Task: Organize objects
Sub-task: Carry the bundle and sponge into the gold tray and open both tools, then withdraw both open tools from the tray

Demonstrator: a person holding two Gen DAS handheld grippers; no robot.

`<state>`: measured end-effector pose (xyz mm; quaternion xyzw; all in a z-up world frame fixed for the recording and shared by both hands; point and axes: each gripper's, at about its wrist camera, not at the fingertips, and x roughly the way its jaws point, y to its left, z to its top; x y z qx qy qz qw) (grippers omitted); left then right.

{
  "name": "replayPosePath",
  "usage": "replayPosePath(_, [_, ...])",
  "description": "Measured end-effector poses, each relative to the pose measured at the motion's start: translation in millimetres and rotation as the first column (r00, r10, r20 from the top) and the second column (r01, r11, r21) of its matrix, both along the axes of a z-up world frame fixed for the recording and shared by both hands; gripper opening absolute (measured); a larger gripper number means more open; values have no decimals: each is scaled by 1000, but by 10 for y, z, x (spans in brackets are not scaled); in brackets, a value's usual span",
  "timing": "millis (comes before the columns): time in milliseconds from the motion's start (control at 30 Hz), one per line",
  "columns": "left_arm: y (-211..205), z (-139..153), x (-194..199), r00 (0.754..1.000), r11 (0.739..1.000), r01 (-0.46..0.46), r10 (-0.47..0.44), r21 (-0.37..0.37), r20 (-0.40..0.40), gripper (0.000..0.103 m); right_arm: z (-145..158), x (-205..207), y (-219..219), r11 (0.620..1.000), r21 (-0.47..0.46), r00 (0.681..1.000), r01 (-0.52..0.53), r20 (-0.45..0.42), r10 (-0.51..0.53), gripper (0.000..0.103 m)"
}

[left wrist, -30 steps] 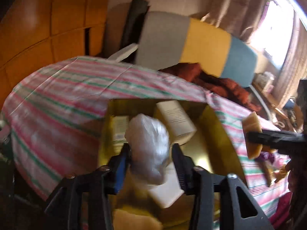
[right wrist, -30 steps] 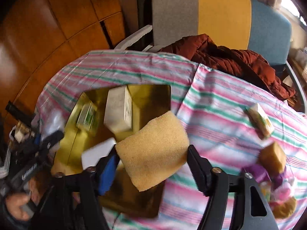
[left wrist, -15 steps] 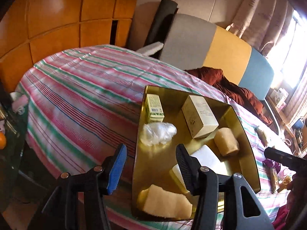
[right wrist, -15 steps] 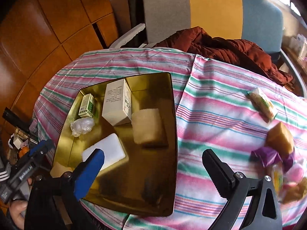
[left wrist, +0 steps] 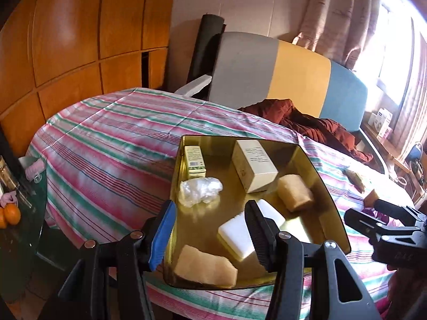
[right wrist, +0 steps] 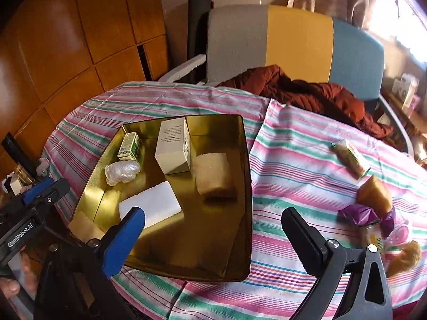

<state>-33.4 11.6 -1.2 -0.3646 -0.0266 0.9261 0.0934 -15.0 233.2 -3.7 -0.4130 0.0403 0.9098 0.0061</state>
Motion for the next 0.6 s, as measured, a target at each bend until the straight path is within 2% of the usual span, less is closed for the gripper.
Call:
replayPosePath(233, [114, 7, 104, 1000, 999, 29, -29, -14, -7, 54, -17, 130, -113, 999, 33, 999, -26, -44, 27, 103])
replayPosePath(400, [161, 5, 140, 999, 999, 42, -42, -29, -9, 54, -98, 168, -167, 997, 34, 998, -63, -23, 64, 103])
replayPosePath(600, [211, -3, 161, 998, 997, 53, -54, -47, -10, 54, -187, 236, -161, 997, 52, 999, -51, -5, 52, 103])
